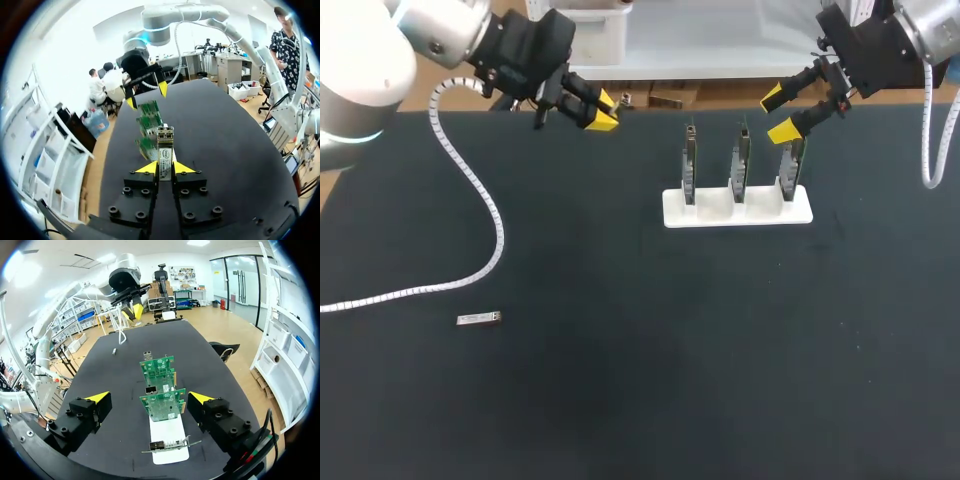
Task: Pick up the optical module with the left hand, and insert it into the network port with the right hand.
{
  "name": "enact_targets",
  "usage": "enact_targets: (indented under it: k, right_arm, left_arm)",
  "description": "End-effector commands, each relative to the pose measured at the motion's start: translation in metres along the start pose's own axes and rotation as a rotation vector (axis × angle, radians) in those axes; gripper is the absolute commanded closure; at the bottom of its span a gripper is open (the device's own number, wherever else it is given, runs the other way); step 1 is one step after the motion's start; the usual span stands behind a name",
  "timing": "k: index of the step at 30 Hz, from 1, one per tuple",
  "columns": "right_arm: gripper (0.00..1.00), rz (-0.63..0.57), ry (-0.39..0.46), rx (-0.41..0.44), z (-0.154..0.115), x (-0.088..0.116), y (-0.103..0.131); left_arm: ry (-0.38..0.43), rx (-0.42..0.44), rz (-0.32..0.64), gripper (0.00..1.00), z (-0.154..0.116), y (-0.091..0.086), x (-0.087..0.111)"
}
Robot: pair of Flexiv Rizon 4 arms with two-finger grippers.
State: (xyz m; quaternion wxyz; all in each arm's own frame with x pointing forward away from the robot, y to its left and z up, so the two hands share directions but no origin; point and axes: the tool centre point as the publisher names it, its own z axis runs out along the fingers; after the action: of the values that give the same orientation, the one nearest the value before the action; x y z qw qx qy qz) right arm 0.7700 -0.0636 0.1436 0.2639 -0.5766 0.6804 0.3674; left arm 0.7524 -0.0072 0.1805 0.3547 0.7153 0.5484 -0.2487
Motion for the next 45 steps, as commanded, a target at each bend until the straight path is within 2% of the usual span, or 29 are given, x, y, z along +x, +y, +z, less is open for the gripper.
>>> enact_targets:
  k: [1, 5, 7, 11, 15, 20, 27, 31, 33, 41, 45]
  right_arm:
    - [0.0, -0.001, -0.001, 0.004, 0.0, 0.0, 0.001]
    - [0.0, -0.001, -0.001, 0.004, 0.0, 0.0, 0.001]
    - [0.0, -0.001, -0.001, 0.004, 0.0, 0.0, 0.001]
    - [0.0, -0.001, -0.001, 0.004, 0.0, 0.0, 0.001]
    - [0.0, -0.001, -0.001, 0.004, 0.0, 0.0, 0.001]
    - [0.0, -0.001, -0.001, 0.004, 0.0, 0.0, 0.001]
    - [0.0, -0.001, -0.001, 0.004, 0.0, 0.0, 0.001]
    - [0.0, -0.001, -0.001, 0.004, 0.0, 0.0, 0.001]
    - [0.0, -0.001, -0.001, 0.004, 0.0, 0.0, 0.001]
    - [0.0, -0.001, -0.001, 0.004, 0.0, 0.0, 0.001]
    - [0.0, -0.001, -0.001, 0.004, 0.0, 0.0, 0.001]
  left_arm:
    - [-0.069, -0.009, 0.046, 1.0, 0.015, 0.022, -0.014]
    - [-0.098, 0.011, 0.1, 1.0, 0.018, 0.034, -0.033]
    - [-0.158, 0.001, 0.103, 1.0, 0.019, 0.035, -0.04]
    - [-0.227, 0.013, 0.103, 1.0, 0.023, 0.038, -0.053]
    - [-0.233, 0.024, 0.102, 1.0, 0.029, 0.042, -0.061]
    - [-0.273, -0.005, 0.068, 1.0, 0.041, 0.055, -0.066]
    - [-0.226, -0.065, 0.018, 1.0, 0.051, 0.072, -0.075]
    - [-0.189, -0.134, -0.007, 1.0, 0.053, 0.071, -0.08]
    - [-0.214, -0.175, -0.021, 1.0, 0.056, 0.069, -0.08]
    - [-0.248, -0.233, -0.052, 1.0, 0.077, 0.059, -0.084]
    - [-0.266, -0.231, -0.023, 1.0, 0.086, 0.059, -0.085]
